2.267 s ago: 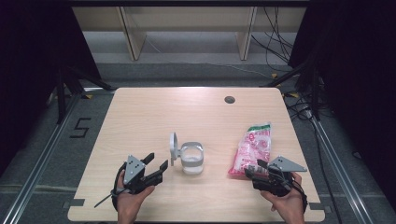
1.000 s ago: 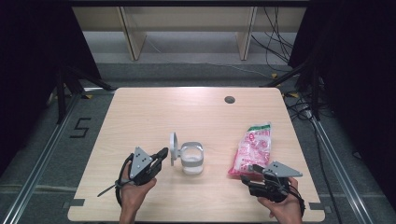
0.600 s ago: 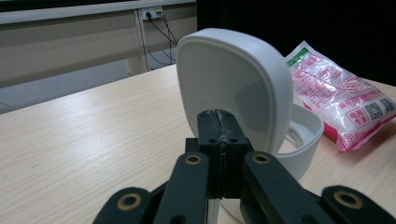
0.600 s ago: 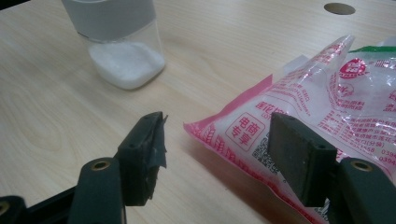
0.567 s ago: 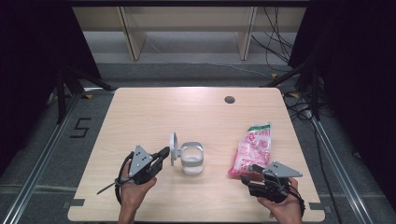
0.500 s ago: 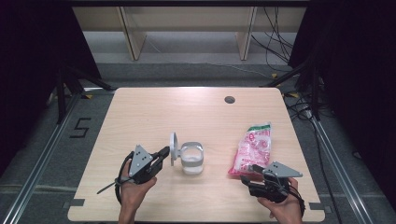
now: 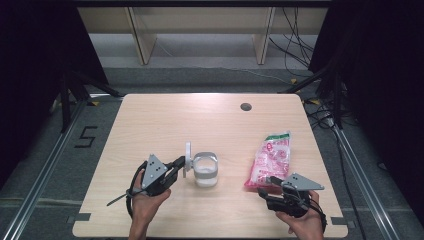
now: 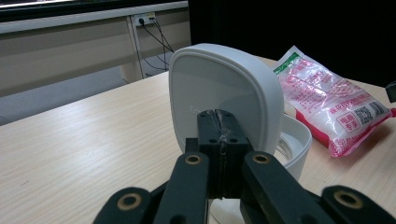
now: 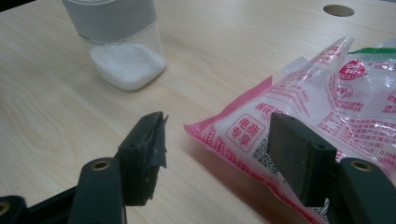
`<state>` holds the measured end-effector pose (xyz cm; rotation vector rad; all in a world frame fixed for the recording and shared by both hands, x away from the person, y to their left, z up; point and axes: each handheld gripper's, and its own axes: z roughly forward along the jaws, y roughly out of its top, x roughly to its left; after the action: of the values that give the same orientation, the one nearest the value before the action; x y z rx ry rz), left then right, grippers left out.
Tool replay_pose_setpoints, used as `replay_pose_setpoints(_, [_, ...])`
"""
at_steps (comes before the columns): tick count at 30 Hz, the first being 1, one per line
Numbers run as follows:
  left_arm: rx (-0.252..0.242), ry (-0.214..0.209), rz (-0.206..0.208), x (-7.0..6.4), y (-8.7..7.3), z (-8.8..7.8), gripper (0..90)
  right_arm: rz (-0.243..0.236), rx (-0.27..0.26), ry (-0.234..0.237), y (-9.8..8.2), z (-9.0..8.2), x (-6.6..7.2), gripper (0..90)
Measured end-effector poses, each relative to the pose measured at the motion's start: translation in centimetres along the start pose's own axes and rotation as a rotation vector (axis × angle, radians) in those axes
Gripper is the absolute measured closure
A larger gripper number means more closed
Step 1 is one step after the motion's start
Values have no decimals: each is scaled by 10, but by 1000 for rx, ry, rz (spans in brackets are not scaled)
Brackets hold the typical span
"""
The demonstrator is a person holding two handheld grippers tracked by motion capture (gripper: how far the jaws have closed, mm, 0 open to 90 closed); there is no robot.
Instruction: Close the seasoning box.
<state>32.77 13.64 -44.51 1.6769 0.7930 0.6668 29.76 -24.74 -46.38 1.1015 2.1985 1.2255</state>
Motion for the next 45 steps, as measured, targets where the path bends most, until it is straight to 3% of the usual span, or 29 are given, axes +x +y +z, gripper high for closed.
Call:
replay_pose_setpoints(1, [-1,-1,7,0,0,0,892,34,9,8,0,0,3,377])
replay_pose_setpoints(7, [-10,-20,9,-5,2,4,892,31,4,19,-1,1,3,377])
replay_pose_setpoints(9, [-19,-26,44,-5,4,6,892,1,2,24,0,2,1,377])
replay_pose_setpoints(14, [-17,-43,60,-12,6,9,892,3,11,18,0,1,1,377])
replay_pose_setpoints(18, [-29,-62,47,-16,7,10,885,8,4,26,-1,2,2,377])
replay_pose_setpoints(24, [-22,-94,30,-16,8,7,771,5,9,21,0,1,2,377])
replay_pose_setpoints(26, [-19,-101,7,-16,7,6,712,6,7,22,0,1,2,377])
replay_pose_setpoints(28, [-14,-112,18,-13,6,5,654,4,11,24,0,1,2,377])
replay_pose_setpoints(30, [-10,-129,-16,-14,4,5,591,7,12,20,0,0,3,377])
replay_pose_setpoints(33, [-3,-132,-34,-13,2,3,497,9,13,16,0,0,3,377])
replay_pose_setpoints(42, [13,-130,-34,-13,-4,-1,365,20,-7,25,0,1,5,375])
replay_pose_setpoints(45, [28,-131,-56,-16,-7,-1,347,34,1,25,0,-1,6,375])
